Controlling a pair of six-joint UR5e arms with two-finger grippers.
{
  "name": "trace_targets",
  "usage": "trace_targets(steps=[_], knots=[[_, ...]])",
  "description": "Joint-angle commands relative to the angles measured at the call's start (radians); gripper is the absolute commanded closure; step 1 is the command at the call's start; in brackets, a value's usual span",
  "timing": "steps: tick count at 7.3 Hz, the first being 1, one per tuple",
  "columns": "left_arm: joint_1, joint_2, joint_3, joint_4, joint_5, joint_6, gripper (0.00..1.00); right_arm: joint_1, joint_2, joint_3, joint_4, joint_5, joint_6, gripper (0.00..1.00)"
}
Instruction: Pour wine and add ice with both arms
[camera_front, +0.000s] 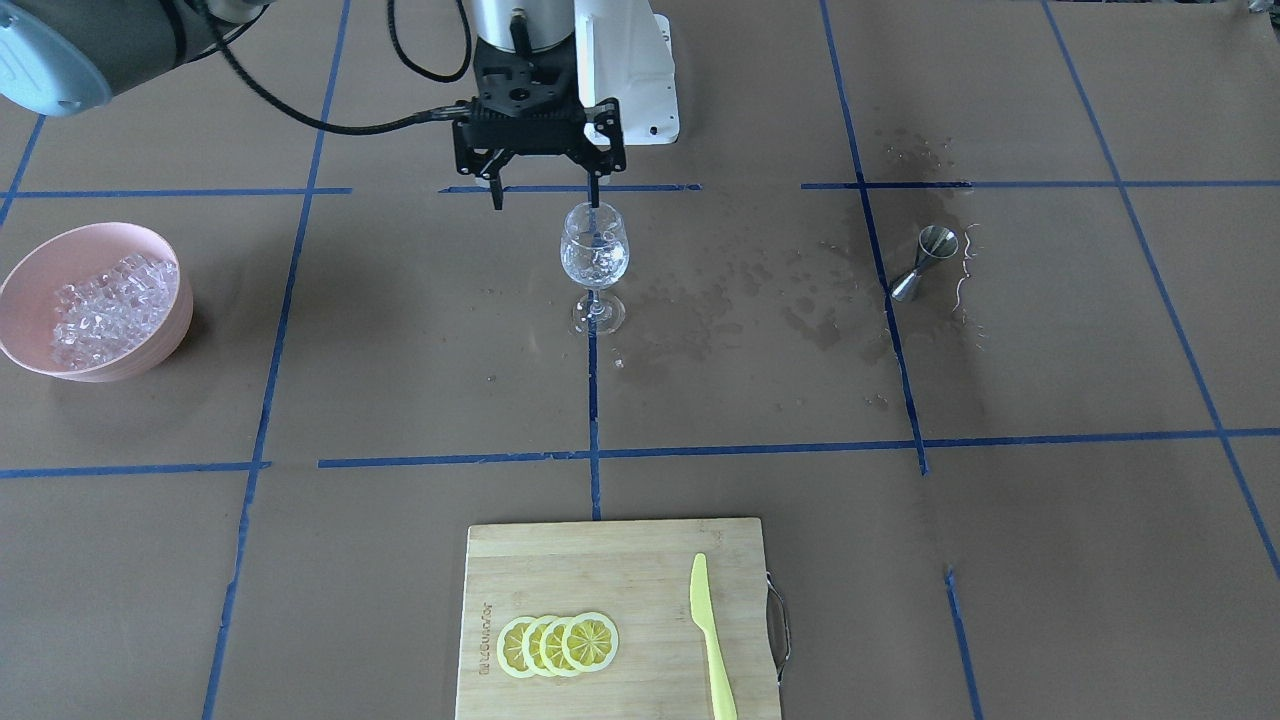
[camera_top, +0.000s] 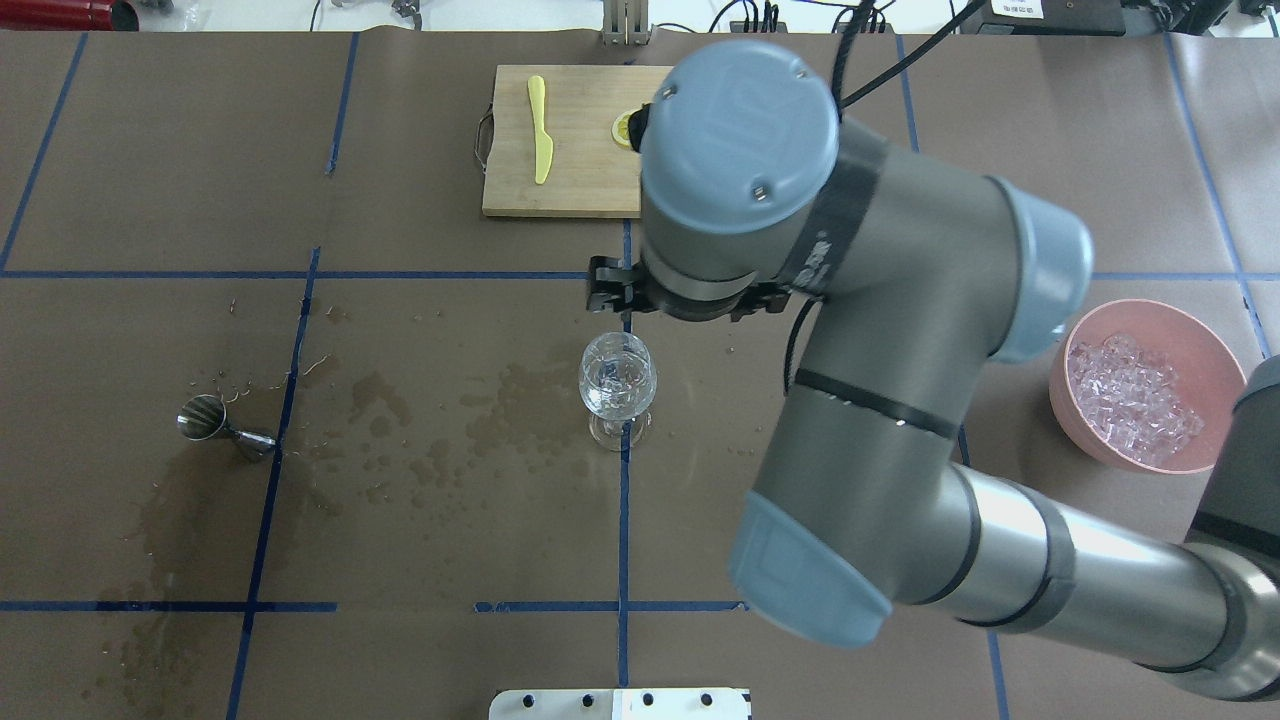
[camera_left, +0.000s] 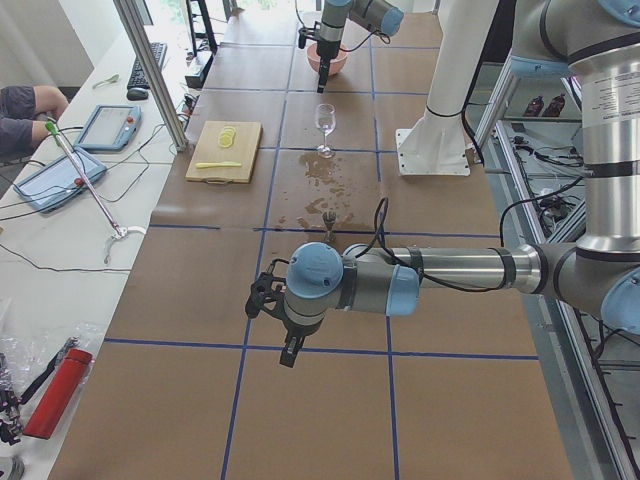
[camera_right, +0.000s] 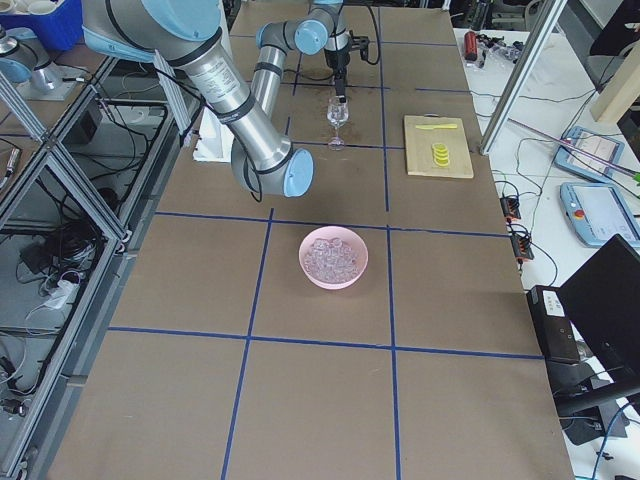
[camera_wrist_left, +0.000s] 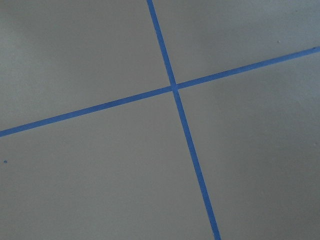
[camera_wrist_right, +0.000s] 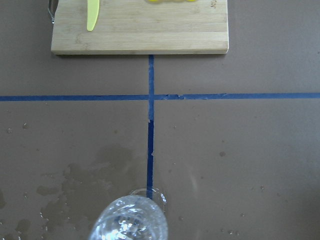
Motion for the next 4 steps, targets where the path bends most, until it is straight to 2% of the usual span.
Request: trace_targets(steps=[1, 3, 4], knots=[[0.000, 0.003, 0.002, 0.001, 0.000, 0.000, 0.00, 0.167, -0.133, 0.068, 0.004, 0.134, -0.219, 0.00], [-0.002, 0.007, 0.007, 0.003, 0.000, 0.000, 0.00, 0.337, -0.297, 0.069, 0.033, 0.208, -0.538, 0.00], [-0.002, 0.012, 0.002, 0.003, 0.000, 0.000, 0.00, 0.426, -0.412, 0.057, 0.119, 0.276, -0.649, 0.00]])
